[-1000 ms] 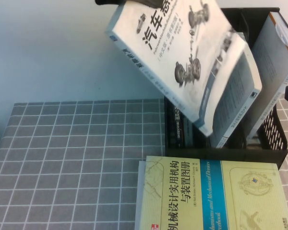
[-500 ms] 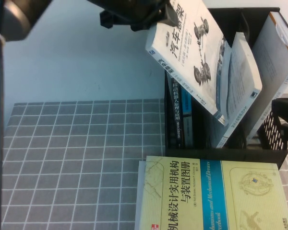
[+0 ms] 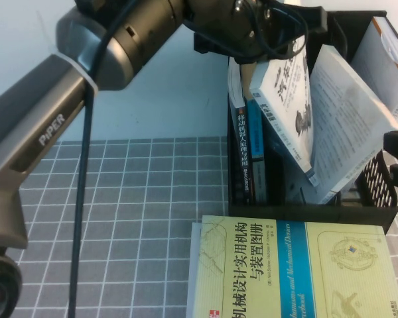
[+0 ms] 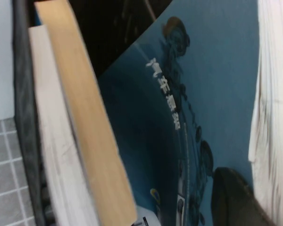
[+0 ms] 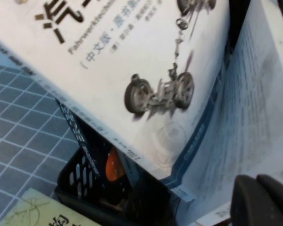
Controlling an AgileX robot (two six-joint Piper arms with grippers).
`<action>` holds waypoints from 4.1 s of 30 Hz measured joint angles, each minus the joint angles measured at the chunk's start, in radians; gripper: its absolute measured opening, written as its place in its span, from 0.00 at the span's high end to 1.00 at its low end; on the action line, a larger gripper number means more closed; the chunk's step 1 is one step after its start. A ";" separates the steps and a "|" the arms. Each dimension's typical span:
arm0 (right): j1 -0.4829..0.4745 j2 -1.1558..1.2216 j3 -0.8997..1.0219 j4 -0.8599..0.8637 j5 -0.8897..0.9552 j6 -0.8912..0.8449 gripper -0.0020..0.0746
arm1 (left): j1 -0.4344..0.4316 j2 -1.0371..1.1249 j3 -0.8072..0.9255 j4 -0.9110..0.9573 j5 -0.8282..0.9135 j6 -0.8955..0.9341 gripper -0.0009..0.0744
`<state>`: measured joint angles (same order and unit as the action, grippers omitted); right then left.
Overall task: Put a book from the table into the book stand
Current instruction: Place the book on the book shelf
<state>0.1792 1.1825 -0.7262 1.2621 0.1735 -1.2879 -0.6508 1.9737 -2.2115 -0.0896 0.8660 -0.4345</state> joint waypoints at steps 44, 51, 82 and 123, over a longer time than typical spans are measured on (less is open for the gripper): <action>0.002 0.204 -0.001 0.265 -0.174 -0.248 0.98 | -0.080 -0.222 0.009 -0.177 0.219 0.282 0.84; 0.002 0.197 -0.001 0.286 -0.153 -0.249 0.98 | -0.082 -0.241 0.007 -0.066 0.217 0.239 0.84; 0.002 -0.038 -0.001 0.322 -0.087 -0.268 0.98 | -0.074 -0.256 -0.081 0.110 0.249 0.059 0.84; 0.002 -0.040 -0.001 0.342 -0.028 -0.268 0.98 | -0.123 0.081 -0.081 0.287 0.161 -0.187 0.84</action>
<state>0.1807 1.1426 -0.7268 1.6036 0.1460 -1.5557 -0.7736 2.0545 -2.2929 0.1978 1.0267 -0.6214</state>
